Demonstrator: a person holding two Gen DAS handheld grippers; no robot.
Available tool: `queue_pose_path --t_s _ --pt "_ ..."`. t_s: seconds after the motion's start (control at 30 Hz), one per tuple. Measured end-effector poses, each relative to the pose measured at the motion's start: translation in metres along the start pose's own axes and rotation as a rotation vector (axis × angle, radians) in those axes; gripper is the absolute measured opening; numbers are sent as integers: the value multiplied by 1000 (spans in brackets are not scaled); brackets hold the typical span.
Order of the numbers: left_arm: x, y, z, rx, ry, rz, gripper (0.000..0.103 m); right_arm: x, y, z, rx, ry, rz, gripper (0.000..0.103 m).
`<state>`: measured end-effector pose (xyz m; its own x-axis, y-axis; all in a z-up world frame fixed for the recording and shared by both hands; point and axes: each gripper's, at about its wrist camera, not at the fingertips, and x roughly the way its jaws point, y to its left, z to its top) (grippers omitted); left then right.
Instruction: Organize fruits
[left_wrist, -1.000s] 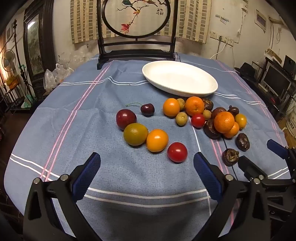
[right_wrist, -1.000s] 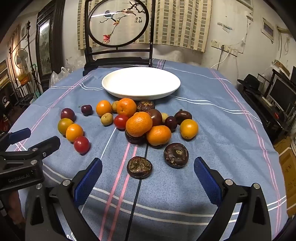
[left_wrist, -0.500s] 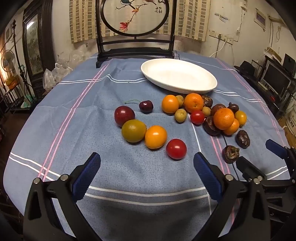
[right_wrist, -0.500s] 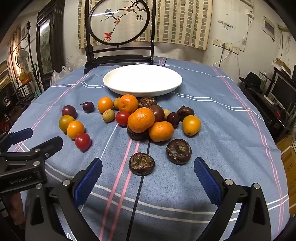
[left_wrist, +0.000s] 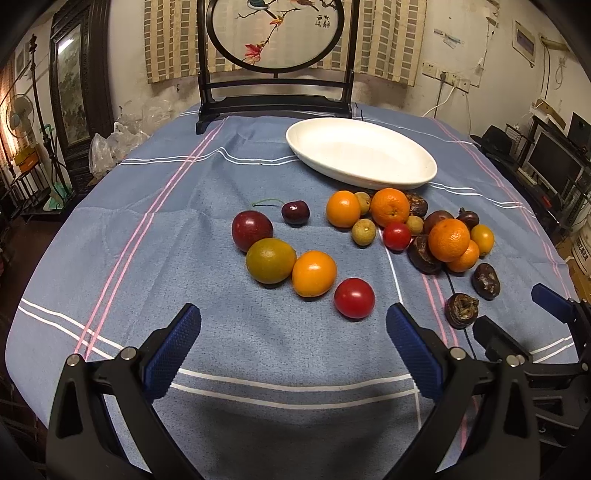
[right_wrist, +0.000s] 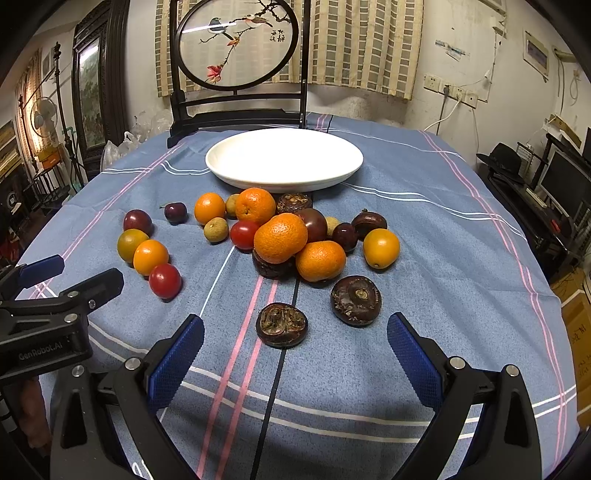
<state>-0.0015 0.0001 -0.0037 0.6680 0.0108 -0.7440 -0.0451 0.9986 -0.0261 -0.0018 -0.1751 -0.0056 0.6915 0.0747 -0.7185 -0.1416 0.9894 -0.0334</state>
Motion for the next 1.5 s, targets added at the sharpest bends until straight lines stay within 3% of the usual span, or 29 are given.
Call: queue_pose_path --t_s 1.5 --pt "4 4 -4 -16 18 7 98 6 1 -3 4 22 13 100"
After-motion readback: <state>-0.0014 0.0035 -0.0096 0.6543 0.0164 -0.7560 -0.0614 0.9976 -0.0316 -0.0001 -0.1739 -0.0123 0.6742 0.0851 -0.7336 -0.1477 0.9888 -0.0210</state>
